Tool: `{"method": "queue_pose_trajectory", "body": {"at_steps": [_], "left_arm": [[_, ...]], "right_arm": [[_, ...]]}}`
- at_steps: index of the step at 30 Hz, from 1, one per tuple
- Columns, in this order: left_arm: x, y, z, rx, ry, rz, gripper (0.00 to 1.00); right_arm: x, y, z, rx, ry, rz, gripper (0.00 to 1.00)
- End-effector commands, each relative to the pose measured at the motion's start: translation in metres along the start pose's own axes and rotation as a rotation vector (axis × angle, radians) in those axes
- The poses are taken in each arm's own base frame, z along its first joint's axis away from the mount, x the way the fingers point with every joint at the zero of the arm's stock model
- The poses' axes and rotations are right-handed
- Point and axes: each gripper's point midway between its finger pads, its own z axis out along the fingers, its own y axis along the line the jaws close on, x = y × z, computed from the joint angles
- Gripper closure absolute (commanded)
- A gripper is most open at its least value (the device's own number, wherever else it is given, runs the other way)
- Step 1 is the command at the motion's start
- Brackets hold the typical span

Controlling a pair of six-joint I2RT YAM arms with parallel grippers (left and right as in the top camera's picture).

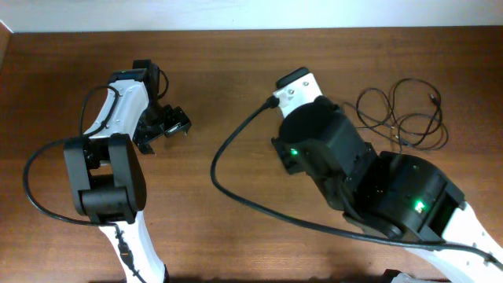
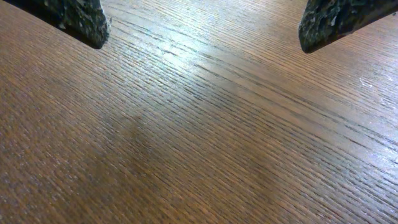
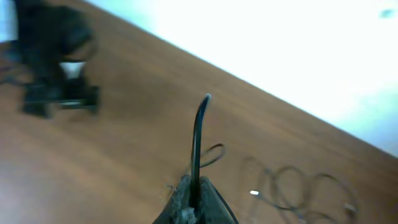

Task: Untangle cables
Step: 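Pull the held cable up and rightward onto the upper-right pile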

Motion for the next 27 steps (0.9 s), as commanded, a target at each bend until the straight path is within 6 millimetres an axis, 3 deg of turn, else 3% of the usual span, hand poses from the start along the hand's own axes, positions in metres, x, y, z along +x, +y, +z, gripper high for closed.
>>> {"method": "queue_pose_trajectory", "body": {"at_steps": [1,5,13,17,20,22,27], "left_arm": [[0.002,0.001,0.002,0.003,0.01,-0.005,0.01],[0.002,0.001,0.002,0.003,0.01,-0.005,0.01],[0.002,0.001,0.002,0.003,0.01,-0.005,0.01],[0.002,0.001,0.002,0.003,0.01,-0.005,0.01],[0.002,0.001,0.002,0.003,0.01,-0.004,0.01],[0.002,0.001,0.002,0.003,0.01,-0.005,0.01],[0.002,0.001,0.002,0.003,0.01,-0.004,0.01]], "right_arm": [[-0.001,-0.044,0.015,0.224,0.011,0.031,0.96],[0.015,-0.093,0.045,0.307,0.098,0.178,0.96],[0.076,-0.145,0.123,0.042,0.358,0.505,0.96],[0.131,-0.184,0.156,0.03,0.528,0.667,0.96],[0.186,-0.206,0.172,0.065,0.702,0.765,0.96],[0.223,-0.213,0.183,0.078,0.821,0.815,0.96],[0.275,-0.206,0.21,0.068,0.983,0.849,0.96]]}}
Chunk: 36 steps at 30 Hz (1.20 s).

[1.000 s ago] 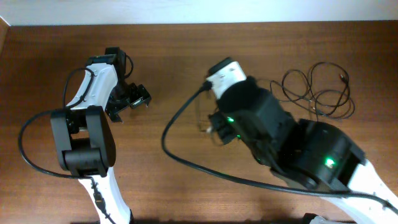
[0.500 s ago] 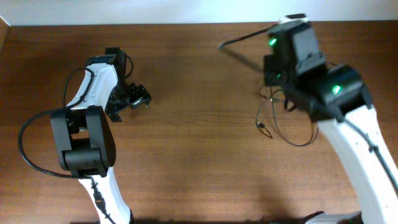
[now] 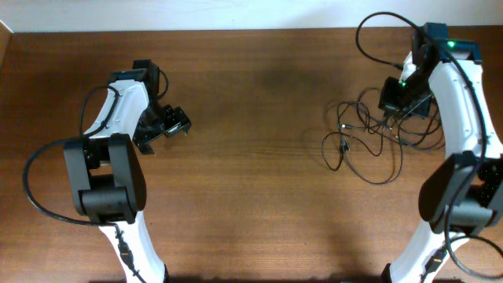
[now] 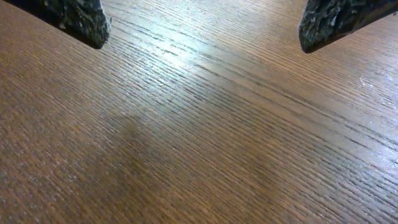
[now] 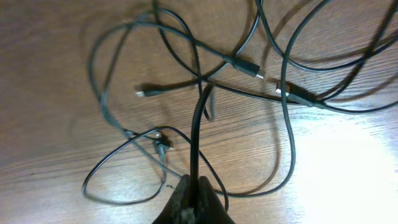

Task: Untangle cables
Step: 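Pull the held cable up and rightward onto the upper-right pile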

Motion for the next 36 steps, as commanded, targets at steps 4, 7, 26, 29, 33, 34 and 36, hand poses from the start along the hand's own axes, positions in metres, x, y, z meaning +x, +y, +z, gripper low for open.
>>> {"method": "queue_pose_trajectory", "body": {"at_steps": [4,7,26,29,33,34,36], "left_arm": [[0.002,0.001,0.002,0.003,0.01,-0.005,0.01],[0.002,0.001,0.002,0.003,0.01,-0.004,0.01],[0.002,0.001,0.002,0.003,0.01,-0.004,0.01],[0.002,0.001,0.002,0.003,0.01,-0.004,0.01],[0.002,0.001,0.002,0.003,0.01,-0.005,0.01],[0.002,0.001,0.002,0.003,0.01,-0.005,0.01],[0.002,0.001,0.002,0.003,0.01,-0.005,0.01]], "right_arm": [[0.007,-0.004,0.039,0.011,0.111,0.023,0.91],[0.006,-0.005,0.04,0.014,0.11,0.022,0.53],[-0.052,-0.014,0.04,0.09,-0.138,0.004,0.02],[-0.052,-0.014,0.04,0.09,-0.138,0.004,0.02],[-0.052,-0.014,0.04,0.09,-0.138,0.004,0.02],[-0.052,-0.014,0.04,0.09,-0.138,0.004,0.02],[-0.052,-0.014,0.04,0.09,-0.138,0.004,0.02]]}}
